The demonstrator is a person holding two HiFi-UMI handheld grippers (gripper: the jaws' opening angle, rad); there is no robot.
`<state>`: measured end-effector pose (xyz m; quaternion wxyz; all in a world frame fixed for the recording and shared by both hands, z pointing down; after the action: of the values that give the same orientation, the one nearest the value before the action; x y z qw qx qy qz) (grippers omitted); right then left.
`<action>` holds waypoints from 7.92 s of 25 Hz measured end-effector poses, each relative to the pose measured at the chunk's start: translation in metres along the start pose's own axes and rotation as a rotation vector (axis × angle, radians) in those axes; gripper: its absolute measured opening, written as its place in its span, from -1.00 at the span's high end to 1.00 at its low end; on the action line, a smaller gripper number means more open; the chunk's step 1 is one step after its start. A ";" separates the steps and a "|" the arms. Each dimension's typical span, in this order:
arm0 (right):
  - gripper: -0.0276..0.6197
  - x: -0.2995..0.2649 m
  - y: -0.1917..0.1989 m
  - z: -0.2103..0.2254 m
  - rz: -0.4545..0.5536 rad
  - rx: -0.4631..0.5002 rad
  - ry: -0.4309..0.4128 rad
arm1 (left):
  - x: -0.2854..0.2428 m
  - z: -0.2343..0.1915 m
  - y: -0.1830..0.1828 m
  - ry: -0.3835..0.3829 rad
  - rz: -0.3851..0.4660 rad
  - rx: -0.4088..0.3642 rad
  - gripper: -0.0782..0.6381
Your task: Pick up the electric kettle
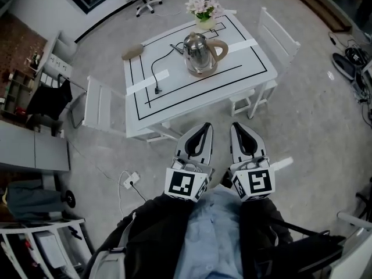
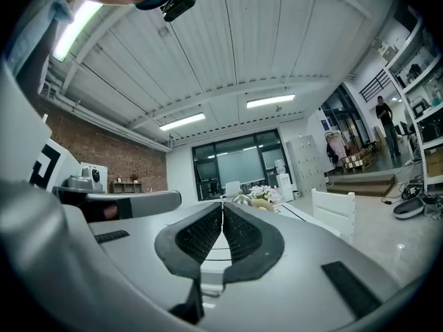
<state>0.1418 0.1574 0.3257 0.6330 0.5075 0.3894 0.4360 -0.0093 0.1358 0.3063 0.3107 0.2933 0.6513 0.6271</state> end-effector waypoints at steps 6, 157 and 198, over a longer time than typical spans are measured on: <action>0.86 -0.022 -0.001 0.012 -0.005 0.005 -0.048 | -0.015 -0.010 -0.002 -0.044 0.000 0.000 0.76; 0.86 -0.402 0.080 0.178 -0.237 0.074 0.172 | -0.294 -0.334 0.101 -0.201 0.032 0.266 0.76; 0.86 -0.344 -0.041 0.100 0.009 0.171 0.090 | -0.196 -0.302 -0.029 -0.233 0.283 0.149 0.76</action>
<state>0.1332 -0.2037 0.3209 0.5674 0.5412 0.4508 0.4265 -0.1179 -0.2077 0.2913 0.2703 0.4748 0.6077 0.5764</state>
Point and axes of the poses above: the fingertips, and each gripper's own axes: x backward along the fingers, z to its right, y out of its underside, the point moved 9 cm from there along x, backward along the fingers, and after that the axes turned 2 degrees about y, right-handed, at the moved point
